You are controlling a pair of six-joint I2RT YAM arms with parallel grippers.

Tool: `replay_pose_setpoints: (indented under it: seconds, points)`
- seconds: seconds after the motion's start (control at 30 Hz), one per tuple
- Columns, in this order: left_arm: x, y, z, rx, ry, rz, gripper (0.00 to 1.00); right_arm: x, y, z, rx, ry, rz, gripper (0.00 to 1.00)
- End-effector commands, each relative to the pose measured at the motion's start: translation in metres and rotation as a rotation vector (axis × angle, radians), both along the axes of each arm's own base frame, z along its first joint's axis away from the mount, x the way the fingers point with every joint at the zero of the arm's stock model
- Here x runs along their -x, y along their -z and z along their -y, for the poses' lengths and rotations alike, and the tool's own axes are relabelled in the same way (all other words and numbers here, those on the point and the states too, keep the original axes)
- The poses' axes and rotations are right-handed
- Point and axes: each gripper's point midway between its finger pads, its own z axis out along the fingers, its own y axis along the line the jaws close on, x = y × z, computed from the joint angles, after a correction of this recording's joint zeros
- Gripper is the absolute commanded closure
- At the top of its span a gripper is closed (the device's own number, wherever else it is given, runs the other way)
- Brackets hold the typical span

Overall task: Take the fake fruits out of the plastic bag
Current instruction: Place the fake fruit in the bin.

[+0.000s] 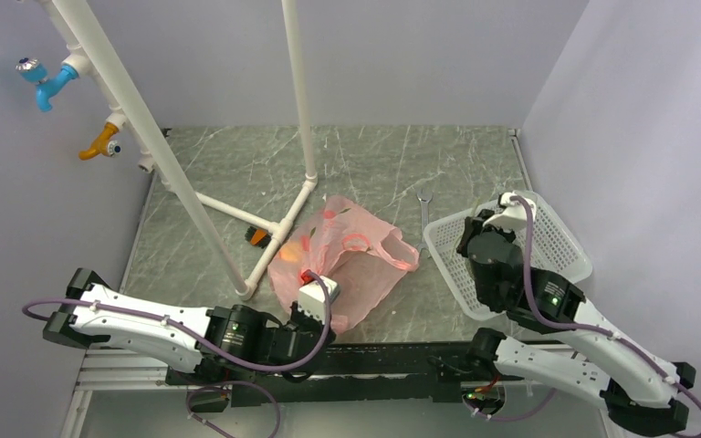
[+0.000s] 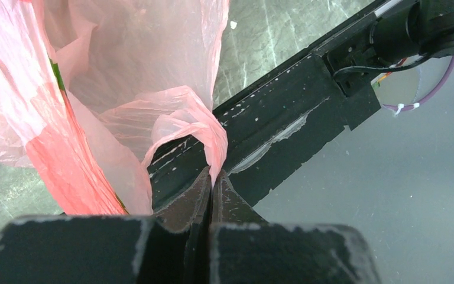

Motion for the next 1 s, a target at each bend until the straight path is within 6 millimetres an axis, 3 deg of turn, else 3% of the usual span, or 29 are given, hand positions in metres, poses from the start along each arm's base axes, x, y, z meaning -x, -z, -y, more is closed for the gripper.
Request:
replay_pose_setpoints:
  seconds: [0.0,0.3,0.47,0.57,0.77,0.87,0.97]
  points:
    - [0.005,-0.023,0.018,0.064,0.027,-0.006,1.0,-0.018,0.017,0.004,-0.009,0.03,-0.055,1.0]
    - [0.009,-0.022,0.026,0.059,0.045,-0.006,1.0,-0.062,0.081,0.018,-0.093,0.023,-0.269,1.0]
    - [0.012,-0.023,0.029,0.05,0.055,-0.015,1.0,-0.076,0.116,0.013,-0.169,0.002,-0.367,1.0]
    - [0.011,-0.02,0.027,0.037,0.055,-0.011,1.0,-0.083,0.125,0.005,-0.201,-0.045,-0.381,1.0]
    - [0.012,-0.026,0.028,0.093,0.052,-0.025,1.0,-0.084,0.118,-0.002,-0.219,-0.076,-0.386,0.71]
    - [0.009,-0.027,0.026,0.12,0.049,-0.013,1.0,-0.08,0.122,0.001,-0.208,-0.063,-0.4,0.46]
    - [0.006,-0.029,0.02,0.145,0.027,-0.018,1.0,-0.076,0.122,0.003,-0.188,-0.068,-0.427,0.38]
